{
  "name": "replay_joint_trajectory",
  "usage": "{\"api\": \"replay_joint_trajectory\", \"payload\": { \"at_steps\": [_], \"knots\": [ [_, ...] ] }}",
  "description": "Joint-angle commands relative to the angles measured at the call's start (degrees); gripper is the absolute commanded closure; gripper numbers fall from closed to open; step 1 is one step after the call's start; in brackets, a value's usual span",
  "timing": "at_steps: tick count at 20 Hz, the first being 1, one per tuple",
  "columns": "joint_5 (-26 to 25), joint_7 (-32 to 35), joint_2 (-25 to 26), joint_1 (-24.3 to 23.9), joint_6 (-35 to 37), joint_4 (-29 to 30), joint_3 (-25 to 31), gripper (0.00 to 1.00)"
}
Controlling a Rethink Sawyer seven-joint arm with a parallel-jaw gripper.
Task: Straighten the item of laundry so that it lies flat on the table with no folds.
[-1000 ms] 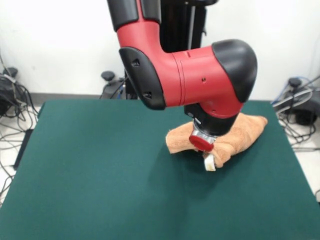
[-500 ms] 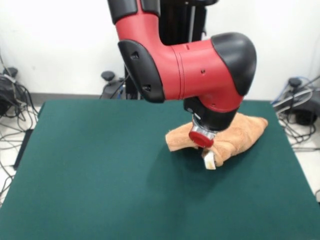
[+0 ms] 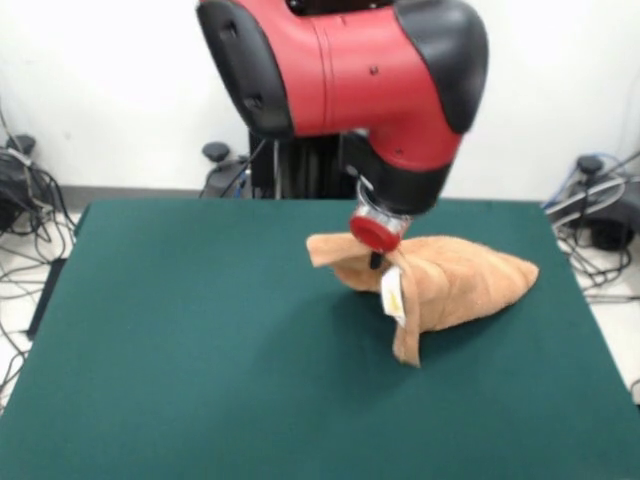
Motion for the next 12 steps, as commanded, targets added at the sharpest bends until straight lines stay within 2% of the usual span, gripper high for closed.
{"api": "replay_joint_trajectory", "payload": {
  "at_steps": [1, 9, 12],
  "knots": [
    [-5.1, -1.6, -6.4, -1.9, -3.2, 8.3, -1.8, 1.0],
    [-5.8, -0.8, -10.4, -2.7, -3.3, 13.1, -1.5, 1.0],
    [-6.7, 0.8, -9.7, -2.1, -4.1, 12.4, -1.9, 1.0]
  ]
}}
